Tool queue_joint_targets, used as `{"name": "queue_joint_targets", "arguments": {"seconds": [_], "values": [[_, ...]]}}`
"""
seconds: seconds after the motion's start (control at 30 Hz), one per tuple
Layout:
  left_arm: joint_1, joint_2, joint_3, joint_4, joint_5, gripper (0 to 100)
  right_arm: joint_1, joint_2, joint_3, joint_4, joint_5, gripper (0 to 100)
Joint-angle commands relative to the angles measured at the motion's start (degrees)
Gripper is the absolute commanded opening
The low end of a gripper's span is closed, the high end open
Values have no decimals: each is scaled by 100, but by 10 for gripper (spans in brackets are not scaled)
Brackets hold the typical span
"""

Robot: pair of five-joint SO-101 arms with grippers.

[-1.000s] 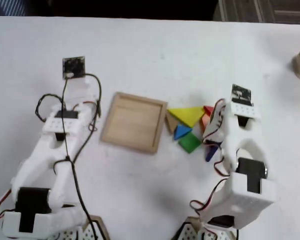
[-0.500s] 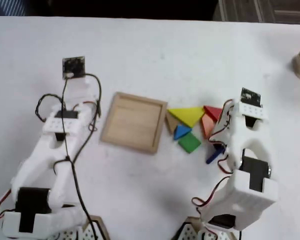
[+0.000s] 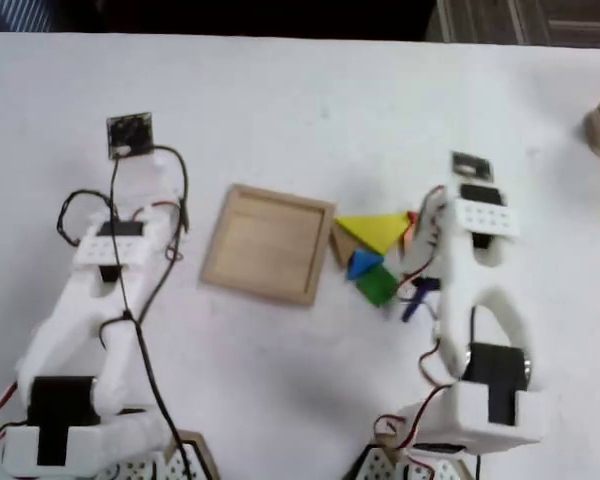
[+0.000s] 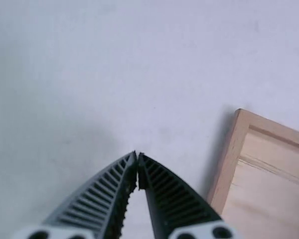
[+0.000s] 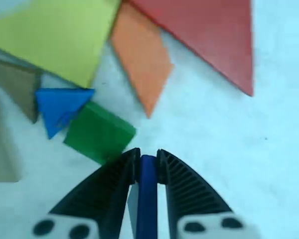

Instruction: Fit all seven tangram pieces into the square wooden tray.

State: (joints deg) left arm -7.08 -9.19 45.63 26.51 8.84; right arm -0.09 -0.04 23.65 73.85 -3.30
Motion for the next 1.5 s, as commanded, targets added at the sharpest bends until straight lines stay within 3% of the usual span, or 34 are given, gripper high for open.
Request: {"name": "queue_joint_targets", "arguments": {"seconds": [0.0,0.3,0.5,0.67,0.87,1.33,1.47], "values": [[-207,-40,-176,-149,-9,24,-796,-391,-185,-92,88,17],[-382,-48,-193,-149,18,24,-2475,-215,-1204,-1130,730,17],[-382,-40,-193,-149,18,24,-2800,1244,-2558,-1218,659,18],[-382,-40,-193,-149,9,24,-2835,2642,-3895,-1323,97,21],[-374,-40,-193,-149,0,24,-2949,3758,-5468,-400,316,168],[-347,-40,-193,-149,0,24,-2211,4136,-8070,2281,360,170],[-347,-40,-193,-149,0,24,-1956,4136,-7886,2457,360,132]]}}
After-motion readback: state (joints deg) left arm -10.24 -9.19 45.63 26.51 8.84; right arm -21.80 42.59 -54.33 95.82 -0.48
